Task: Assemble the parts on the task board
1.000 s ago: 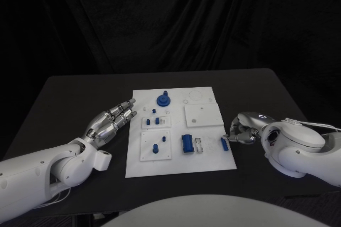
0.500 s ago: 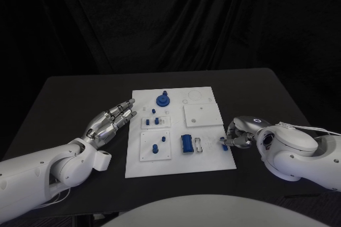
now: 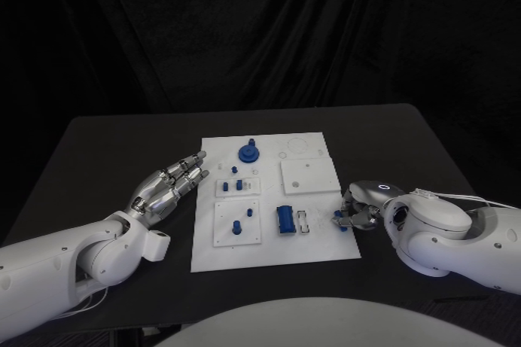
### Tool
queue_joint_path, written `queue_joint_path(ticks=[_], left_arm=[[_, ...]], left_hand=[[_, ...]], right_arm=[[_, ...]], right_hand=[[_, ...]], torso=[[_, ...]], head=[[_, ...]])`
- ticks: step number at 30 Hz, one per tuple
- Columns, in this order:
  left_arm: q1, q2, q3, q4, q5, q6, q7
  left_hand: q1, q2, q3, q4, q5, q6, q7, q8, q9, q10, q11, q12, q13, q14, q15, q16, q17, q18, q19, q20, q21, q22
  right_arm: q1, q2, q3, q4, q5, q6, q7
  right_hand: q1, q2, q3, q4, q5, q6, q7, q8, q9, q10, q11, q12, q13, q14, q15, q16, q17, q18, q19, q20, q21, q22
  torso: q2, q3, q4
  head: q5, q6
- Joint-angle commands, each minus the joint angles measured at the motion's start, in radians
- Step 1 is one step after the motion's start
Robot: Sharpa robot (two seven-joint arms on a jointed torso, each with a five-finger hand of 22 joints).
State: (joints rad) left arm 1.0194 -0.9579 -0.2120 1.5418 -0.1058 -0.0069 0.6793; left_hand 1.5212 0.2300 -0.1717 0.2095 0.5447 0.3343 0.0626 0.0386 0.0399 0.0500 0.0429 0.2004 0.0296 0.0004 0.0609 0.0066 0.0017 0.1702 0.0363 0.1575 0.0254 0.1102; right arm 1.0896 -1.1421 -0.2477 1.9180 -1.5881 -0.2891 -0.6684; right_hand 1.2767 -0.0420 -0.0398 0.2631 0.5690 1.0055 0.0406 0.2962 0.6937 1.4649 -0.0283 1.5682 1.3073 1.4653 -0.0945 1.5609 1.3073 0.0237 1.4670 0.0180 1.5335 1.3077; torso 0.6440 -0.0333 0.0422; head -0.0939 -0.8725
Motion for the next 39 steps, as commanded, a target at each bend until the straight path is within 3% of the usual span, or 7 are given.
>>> queue_joint_path(ticks=[1, 10, 13, 22, 27, 30, 39], left_arm=[[-0.001, 0.003, 0.001, 0.001, 0.003, 0.009, 0.029], [-0.002, 0.003, 0.001, -0.002, 0.003, 0.012, 0.024], [-0.002, 0.004, 0.001, -0.002, 0.003, 0.013, 0.023], [-0.003, 0.005, 0.001, -0.004, 0.003, 0.016, 0.022], [-0.003, 0.007, 0.001, -0.005, 0.003, 0.016, 0.022], [-0.003, 0.008, 0.001, -0.006, 0.003, 0.016, 0.022], [-0.003, 0.012, 0.001, -0.007, 0.003, 0.015, 0.023]], left_hand=[[0.001, 0.002, 0.006, 0.0, 0.004, -0.002, 0.008, 0.004, 0.001, 0.001, 0.008, 0.002, 0.001, 0.0, -0.003, -0.007, -0.002, 0.001, 0.001, 0.002, -0.001, -0.001], [0.002, 0.002, 0.007, -0.001, 0.004, -0.003, 0.009, 0.004, 0.001, 0.001, 0.009, 0.002, 0.001, 0.0, -0.002, -0.007, -0.002, 0.002, 0.001, 0.003, -0.001, -0.001], [0.002, 0.003, 0.008, -0.001, 0.005, -0.004, 0.01, 0.003, 0.001, 0.0, 0.01, 0.002, 0.001, 0.0, -0.002, -0.007, -0.002, 0.002, 0.002, 0.003, -0.001, -0.001], [0.004, 0.004, 0.011, -0.002, 0.005, -0.006, 0.012, 0.003, 0.0, 0.0, 0.012, 0.001, 0.001, 0.0, -0.001, -0.007, -0.002, 0.001, 0.002, 0.004, -0.001, -0.001], [0.004, 0.004, 0.011, -0.002, 0.005, -0.006, 0.012, 0.003, 0.0, 0.0, 0.012, 0.001, 0.001, 0.0, -0.001, -0.007, -0.002, 0.001, 0.002, 0.004, -0.001, -0.001], [0.004, 0.004, 0.011, -0.002, 0.005, -0.006, 0.012, 0.003, 0.0, 0.0, 0.012, 0.001, 0.001, 0.0, -0.001, -0.007, -0.002, 0.001, 0.002, 0.004, -0.001, -0.001], [0.005, 0.006, 0.013, -0.003, 0.006, -0.007, 0.012, 0.003, 0.0, 0.0, 0.013, 0.002, 0.001, 0.0, 0.0, -0.007, -0.002, 0.001, 0.002, 0.004, -0.001, -0.001]], right_arm=[[-0.015, 0.008, -0.001, -0.007, -0.009, 0.037, -0.018], [-0.046, 0.039, -0.001, -0.029, -0.009, 0.046, -0.014], [-0.05, 0.045, -0.001, -0.033, -0.003, 0.035, -0.011], [-0.053, 0.028, 0.0, -0.015, 0.179, -0.112, 0.053], [-0.035, 0.011, 0.0, 0.012, 0.294, -0.192, 0.1], [-0.01, 0.007, 0.001, 0.03, 0.376, -0.232, 0.126], [0.025, 0.025, 0.001, 0.048, 0.533, -0.272, 0.161]], right_hand=[[0.006, -0.001, 0.006, 0.003, 0.011, 0.001, 0.004, -0.009, -0.006, 0.106, 0.003, 0.003, 0.263, 0.097, 0.007, -0.004, 0.218, -0.01, 0.079, 0.006, -0.009, 0.245], [0.032, -0.003, 0.022, -0.005, 0.053, -0.002, 0.007, -0.025, -0.017, 0.106, 0.006, 0.003, 0.263, 0.095, 0.011, -0.006, 0.21, -0.008, 0.076, 0.009, -0.014, 0.243], [0.068, -0.002, 0.041, -0.028, 0.088, 0.003, 0.005, -0.03, -0.021, 0.106, 0.005, 0.003, 0.263, 0.095, 0.01, -0.007, 0.208, -0.008, 0.076, 0.009, -0.015, 0.243], [0.105, 0.001, 0.084, -0.063, 0.18, 0.022, 0.001, -0.027, -0.018, 0.106, 0.0, 0.003, 0.263, 0.094, 0.006, -0.007, 0.207, -0.008, 0.076, 0.005, -0.015, 0.242], [0.107, -0.002, 0.097, -0.072, 0.209, 0.028, 0.0, -0.025, -0.016, 0.106, -0.002, 0.003, 0.263, 0.094, 0.005, -0.008, 0.206, -0.009, 0.077, 0.004, -0.013, 0.243], [0.107, -0.001, 0.1, -0.073, 0.215, 0.03, -0.001, -0.024, -0.016, 0.106, -0.002, 0.003, 0.263, 0.095, 0.004, -0.007, 0.207, -0.009, 0.077, 0.004, -0.013, 0.243], [0.101, 0.001, 0.103, -0.071, 0.218, 0.034, -0.001, -0.022, -0.015, 0.106, -0.002, 0.003, 0.263, 0.094, 0.004, -0.009, 0.203, -0.008, 0.075, 0.004, -0.016, 0.242]], torso=[[-0.001, -0.0005, 0.0002], [-0.003, 0.0005, 0.0016], [-0.003, 0.0005, 0.0024], [-0.004, 0.0007, -0.0008], [-0.004, 0.0012, -0.0004], [-0.003, 0.0011, 0.0002], [-0.002, -0.0001, 0.0016]], head=[[0.002, 0.0], [0.003, 0.0], [0.003, 0.0], [0.009, 0.0], [0.011, 0.0], [0.01, 0.0], [0.013, 0.0]])
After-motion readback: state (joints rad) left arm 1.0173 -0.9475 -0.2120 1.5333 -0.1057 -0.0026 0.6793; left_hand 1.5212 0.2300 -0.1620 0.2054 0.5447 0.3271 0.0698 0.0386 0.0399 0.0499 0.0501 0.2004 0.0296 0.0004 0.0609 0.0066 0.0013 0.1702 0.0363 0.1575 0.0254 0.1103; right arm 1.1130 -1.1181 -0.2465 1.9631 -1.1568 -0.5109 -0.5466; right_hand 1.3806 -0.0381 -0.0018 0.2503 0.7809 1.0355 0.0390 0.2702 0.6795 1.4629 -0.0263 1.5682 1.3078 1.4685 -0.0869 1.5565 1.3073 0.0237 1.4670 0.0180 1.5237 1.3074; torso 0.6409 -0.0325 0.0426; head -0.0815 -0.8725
